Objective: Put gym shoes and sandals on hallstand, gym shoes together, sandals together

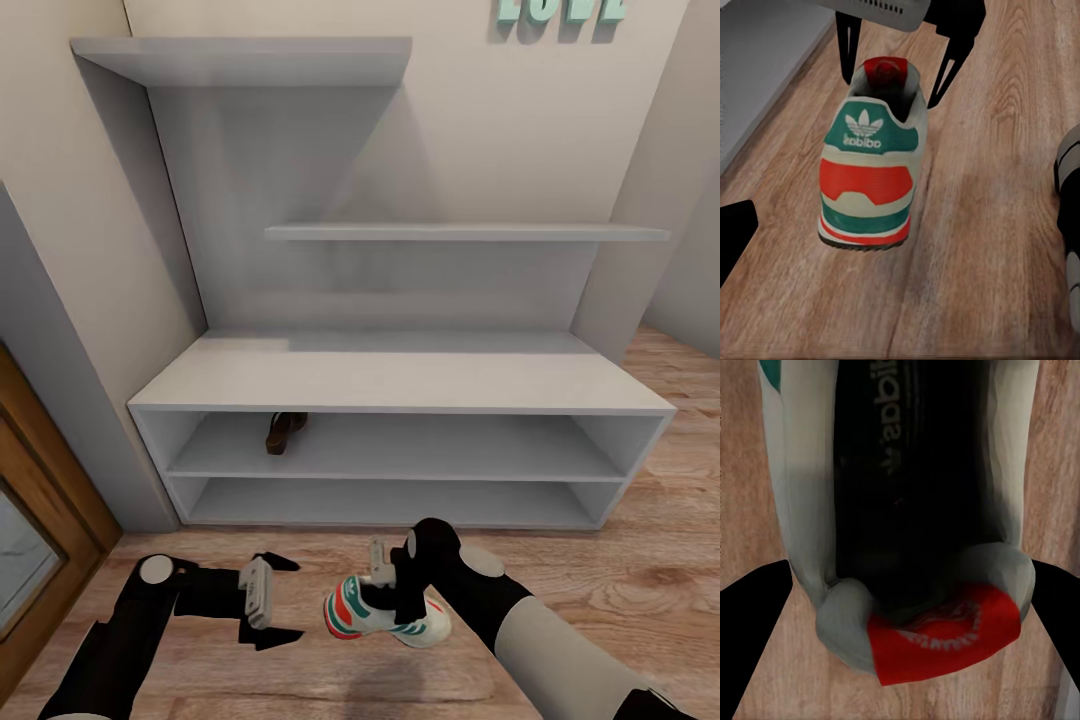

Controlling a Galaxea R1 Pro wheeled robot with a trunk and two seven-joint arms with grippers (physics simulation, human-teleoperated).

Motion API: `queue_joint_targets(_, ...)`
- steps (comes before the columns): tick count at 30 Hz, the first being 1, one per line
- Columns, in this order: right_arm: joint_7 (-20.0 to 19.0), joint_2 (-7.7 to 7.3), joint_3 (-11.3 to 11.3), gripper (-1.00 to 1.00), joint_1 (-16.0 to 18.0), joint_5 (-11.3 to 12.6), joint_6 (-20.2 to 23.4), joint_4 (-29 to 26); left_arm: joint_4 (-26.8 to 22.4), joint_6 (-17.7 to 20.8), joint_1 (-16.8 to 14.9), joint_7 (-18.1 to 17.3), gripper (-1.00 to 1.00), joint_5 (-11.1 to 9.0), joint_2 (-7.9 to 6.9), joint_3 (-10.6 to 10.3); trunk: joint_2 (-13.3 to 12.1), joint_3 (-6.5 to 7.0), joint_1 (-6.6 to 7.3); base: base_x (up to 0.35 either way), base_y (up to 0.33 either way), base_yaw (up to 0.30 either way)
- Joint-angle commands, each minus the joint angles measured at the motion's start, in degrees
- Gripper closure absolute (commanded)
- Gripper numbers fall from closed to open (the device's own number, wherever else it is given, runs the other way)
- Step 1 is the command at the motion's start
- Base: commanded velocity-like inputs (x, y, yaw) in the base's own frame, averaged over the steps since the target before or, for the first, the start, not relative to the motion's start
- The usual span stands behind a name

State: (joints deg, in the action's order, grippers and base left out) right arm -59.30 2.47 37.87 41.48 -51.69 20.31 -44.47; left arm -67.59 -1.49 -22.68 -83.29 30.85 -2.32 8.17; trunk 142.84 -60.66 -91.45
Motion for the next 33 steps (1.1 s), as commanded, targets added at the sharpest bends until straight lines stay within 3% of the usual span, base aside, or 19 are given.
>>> queue_joint_targets(1, -0.1, 0.00, 0.0, 1.00, 0.0, 0.0, 0.0, 0.0, 0.0, 0.0, 0.0, 0.0, -1.00, 0.0, -0.12, 0.1, 0.0, 0.00, 0.00, 0.000, 0.000, 0.000)
queue_joint_targets(22, -0.8, 0.13, 0.1, 1.00, 0.0, 0.1, 0.0, -0.2, -0.1, 0.0, 0.0, 0.1, -1.00, -0.1, -0.67, 1.3, 0.0, 0.00, 0.00, 0.000, 0.000, 0.000)
queue_joint_targets(33, -2.5, 1.09, 0.1, 1.00, 0.0, 0.1, 0.0, -0.3, -0.1, 0.0, 0.0, 0.1, -1.00, -0.1, -0.67, 1.2, 0.0, 0.00, 0.00, 0.000, 0.000, 0.000)
